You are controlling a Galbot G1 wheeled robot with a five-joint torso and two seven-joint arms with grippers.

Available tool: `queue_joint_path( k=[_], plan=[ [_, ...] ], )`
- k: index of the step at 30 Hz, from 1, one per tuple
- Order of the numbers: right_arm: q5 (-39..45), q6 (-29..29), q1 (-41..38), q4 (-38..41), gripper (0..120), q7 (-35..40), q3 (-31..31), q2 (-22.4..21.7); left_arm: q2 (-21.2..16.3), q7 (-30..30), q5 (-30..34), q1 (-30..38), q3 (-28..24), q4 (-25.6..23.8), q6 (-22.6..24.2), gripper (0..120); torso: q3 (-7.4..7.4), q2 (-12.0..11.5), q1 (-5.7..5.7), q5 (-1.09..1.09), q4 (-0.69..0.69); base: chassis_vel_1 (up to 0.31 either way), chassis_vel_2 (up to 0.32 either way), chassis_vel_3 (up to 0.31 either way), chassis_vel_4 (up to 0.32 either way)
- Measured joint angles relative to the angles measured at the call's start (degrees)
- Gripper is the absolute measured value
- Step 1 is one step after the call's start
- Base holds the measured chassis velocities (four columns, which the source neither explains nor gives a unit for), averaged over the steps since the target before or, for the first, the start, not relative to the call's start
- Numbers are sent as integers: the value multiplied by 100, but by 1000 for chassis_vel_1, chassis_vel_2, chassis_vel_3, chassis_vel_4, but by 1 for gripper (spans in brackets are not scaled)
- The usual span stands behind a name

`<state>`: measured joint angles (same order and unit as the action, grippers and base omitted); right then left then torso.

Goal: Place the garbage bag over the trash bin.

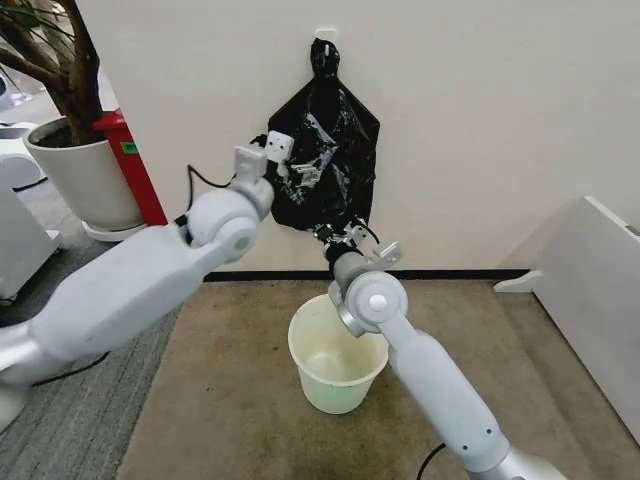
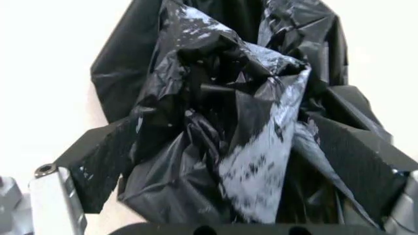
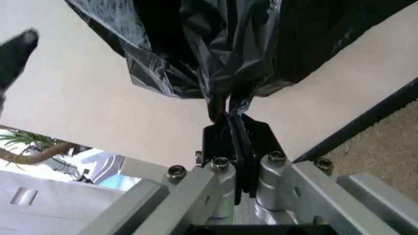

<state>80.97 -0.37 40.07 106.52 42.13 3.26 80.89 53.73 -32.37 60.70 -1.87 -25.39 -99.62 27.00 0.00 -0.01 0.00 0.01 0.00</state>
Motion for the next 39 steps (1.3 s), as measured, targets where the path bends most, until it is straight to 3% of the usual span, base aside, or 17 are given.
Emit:
queue_joint_path(
  k=[14, 21, 31, 33, 39],
  plan=[
    [-41, 15, 120, 12, 0, -85, -72, -24, 787, -469, 51, 332, -11, 720, 643, 98, 0, 0, 0, -1, -1, 0, 0, 0, 0],
    [-11, 42, 120, 35, 0, -123, -140, -53, 931, -527, 114, 410, -12, 897, 758, 75, 0, 0, 0, -1, 0, 0, 0, 0, 0],
    [5, 101, 124, 61, 0, -151, -154, -66, 1059, -631, 197, 410, -3, 745, 980, 36, -1, 0, 0, -1, 0, 0, 0, 0, 0],
    [5, 111, 123, 69, 0, -151, -154, -69, 1066, -631, 198, 411, -3, 756, 981, 34, -1, 0, 0, -1, 0, 0, 0, 0, 0],
    [10, 157, 185, 153, 0, -173, -198, -132, 1069, -607, 202, 400, 10, 786, 969, 8, -1, 0, 0, 0, 0, 0, 0, 0, 0]
  ],
)
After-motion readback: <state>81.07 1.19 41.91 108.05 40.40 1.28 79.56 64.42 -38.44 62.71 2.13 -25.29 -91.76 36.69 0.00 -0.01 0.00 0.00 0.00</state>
